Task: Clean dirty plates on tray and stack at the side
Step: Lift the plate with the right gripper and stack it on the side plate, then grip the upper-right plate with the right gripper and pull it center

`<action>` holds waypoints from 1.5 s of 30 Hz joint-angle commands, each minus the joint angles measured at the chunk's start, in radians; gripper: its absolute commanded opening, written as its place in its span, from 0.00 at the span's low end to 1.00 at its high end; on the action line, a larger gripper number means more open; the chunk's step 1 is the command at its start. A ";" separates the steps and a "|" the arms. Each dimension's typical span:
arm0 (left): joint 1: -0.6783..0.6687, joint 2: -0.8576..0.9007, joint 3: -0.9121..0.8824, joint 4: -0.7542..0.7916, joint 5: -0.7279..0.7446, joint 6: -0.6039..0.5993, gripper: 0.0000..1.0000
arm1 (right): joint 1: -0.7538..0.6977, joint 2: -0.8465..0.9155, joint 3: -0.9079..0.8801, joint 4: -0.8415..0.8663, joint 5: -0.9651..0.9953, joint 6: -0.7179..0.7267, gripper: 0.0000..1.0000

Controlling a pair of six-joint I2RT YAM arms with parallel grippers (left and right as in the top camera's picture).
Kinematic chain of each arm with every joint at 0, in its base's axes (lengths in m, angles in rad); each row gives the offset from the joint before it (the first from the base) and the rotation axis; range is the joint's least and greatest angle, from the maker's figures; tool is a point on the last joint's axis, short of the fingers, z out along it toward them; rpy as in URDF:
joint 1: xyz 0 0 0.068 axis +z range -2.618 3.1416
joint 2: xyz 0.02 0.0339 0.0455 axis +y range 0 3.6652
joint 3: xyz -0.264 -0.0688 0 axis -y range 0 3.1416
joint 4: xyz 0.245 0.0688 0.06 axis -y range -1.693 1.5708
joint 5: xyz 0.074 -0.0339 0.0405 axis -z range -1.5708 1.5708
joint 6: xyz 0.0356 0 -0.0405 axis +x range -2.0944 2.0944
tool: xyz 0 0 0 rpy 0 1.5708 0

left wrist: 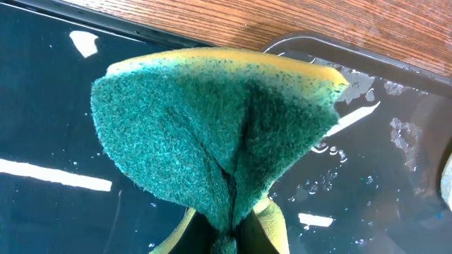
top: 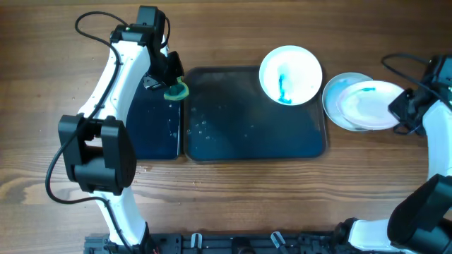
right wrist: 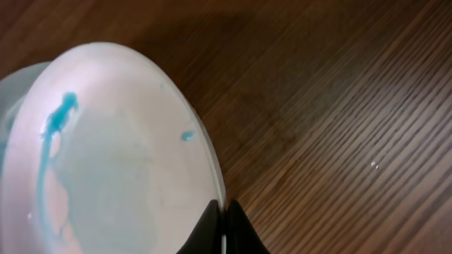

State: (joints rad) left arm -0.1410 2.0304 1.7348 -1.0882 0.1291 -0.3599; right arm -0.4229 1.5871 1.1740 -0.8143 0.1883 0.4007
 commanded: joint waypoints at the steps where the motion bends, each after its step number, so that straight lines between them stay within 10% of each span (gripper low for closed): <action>1: -0.001 -0.016 0.019 0.003 0.008 0.016 0.04 | 0.008 -0.005 -0.066 0.082 -0.059 0.017 0.04; 15: -0.001 -0.016 0.019 0.003 0.008 0.016 0.04 | 0.133 0.024 0.093 0.114 -0.431 -0.169 0.41; 24: -0.001 -0.016 0.019 0.002 0.009 0.015 0.04 | 0.382 0.515 0.561 -0.053 -0.360 -0.429 0.54; 33: -0.001 -0.016 0.019 0.003 0.009 0.016 0.04 | 0.389 0.642 0.569 -0.007 -0.360 -0.481 0.48; 39: -0.001 -0.016 0.019 0.002 0.009 0.015 0.04 | 0.391 0.642 0.569 -0.010 -0.362 -0.479 0.16; 45: -0.001 -0.016 0.019 0.002 0.009 0.015 0.04 | 0.391 0.630 0.570 -0.021 -0.369 -0.476 0.04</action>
State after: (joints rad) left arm -0.1410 2.0304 1.7348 -1.0882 0.1291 -0.3603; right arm -0.0315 2.2265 1.7233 -0.8284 -0.1791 -0.0715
